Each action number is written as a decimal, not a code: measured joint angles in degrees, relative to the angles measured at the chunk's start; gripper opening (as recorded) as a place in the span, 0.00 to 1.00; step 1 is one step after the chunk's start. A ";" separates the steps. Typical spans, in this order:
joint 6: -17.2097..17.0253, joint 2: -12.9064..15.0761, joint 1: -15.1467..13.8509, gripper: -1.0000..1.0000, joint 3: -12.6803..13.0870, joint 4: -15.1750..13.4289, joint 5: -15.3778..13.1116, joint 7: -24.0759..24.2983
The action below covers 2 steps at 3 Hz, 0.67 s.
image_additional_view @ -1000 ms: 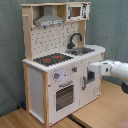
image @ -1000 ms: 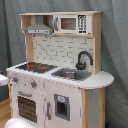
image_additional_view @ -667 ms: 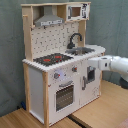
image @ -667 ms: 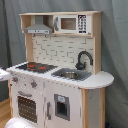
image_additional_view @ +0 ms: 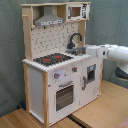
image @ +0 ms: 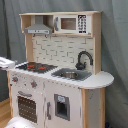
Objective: Play with the kitchen
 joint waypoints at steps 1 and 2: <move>2.88 1.18 -3.12 1.00 -1.89 1.28 0.00 -3.08; 5.63 2.52 -6.37 1.00 -2.86 2.59 0.02 -6.46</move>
